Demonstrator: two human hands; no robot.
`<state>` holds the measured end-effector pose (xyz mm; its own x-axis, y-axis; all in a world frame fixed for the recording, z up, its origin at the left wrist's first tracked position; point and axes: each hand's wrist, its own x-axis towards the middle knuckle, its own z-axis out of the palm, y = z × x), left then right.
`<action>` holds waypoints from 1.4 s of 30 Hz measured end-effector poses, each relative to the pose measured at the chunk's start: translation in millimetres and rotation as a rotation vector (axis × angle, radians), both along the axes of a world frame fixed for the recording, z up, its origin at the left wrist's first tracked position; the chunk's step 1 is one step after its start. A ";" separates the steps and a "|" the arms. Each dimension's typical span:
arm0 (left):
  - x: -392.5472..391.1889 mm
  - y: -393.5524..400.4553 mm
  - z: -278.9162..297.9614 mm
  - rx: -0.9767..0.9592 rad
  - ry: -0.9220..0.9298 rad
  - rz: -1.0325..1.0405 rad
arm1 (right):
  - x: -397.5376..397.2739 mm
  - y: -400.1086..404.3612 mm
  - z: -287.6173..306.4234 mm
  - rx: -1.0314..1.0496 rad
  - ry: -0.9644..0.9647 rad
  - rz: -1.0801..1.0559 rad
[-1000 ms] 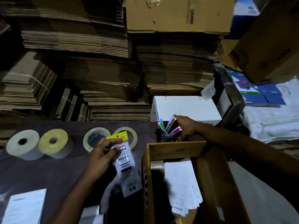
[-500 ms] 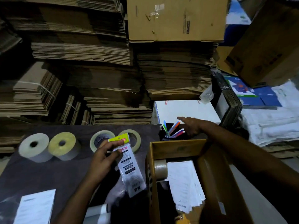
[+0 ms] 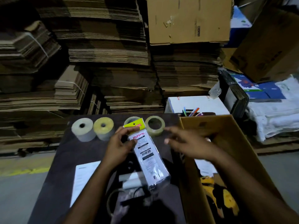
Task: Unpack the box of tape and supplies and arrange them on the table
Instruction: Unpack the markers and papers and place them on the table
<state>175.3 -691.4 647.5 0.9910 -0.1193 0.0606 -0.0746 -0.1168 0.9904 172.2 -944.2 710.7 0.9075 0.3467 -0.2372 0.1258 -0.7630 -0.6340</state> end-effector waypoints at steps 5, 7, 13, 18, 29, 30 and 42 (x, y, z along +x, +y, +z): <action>-37.4 24.0 2.4 -0.153 0.091 -0.008 | -80.8 60.8 -51.9 0.428 0.267 -0.199; -53.2 25.3 -0.4 -0.182 0.099 0.000 | -101.6 73.1 -61.6 0.571 0.291 -0.323; -105.0 18.3 -20.0 -0.250 0.320 -0.124 | -149.6 92.2 -70.8 0.801 0.271 -0.649; -119.2 14.4 -22.8 -0.236 0.353 -0.079 | -171.6 84.4 -63.1 0.931 0.322 -0.688; -135.7 -15.7 -2.7 -0.196 0.257 -0.035 | -185.2 79.8 -68.1 1.076 0.384 -0.761; -137.2 -19.0 -1.3 -0.195 0.256 -0.028 | -183.5 78.7 -69.8 1.067 0.381 -0.780; -165.2 -19.8 -15.4 -0.188 0.350 -0.070 | -174.7 57.3 -66.9 0.919 0.274 -0.638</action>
<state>10.1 -711.2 632.1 0.9456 -0.2062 -0.2518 0.2696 0.0627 0.9609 -2.6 -886.9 643.8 0.9369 -0.0133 -0.3494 -0.3451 0.1260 -0.9301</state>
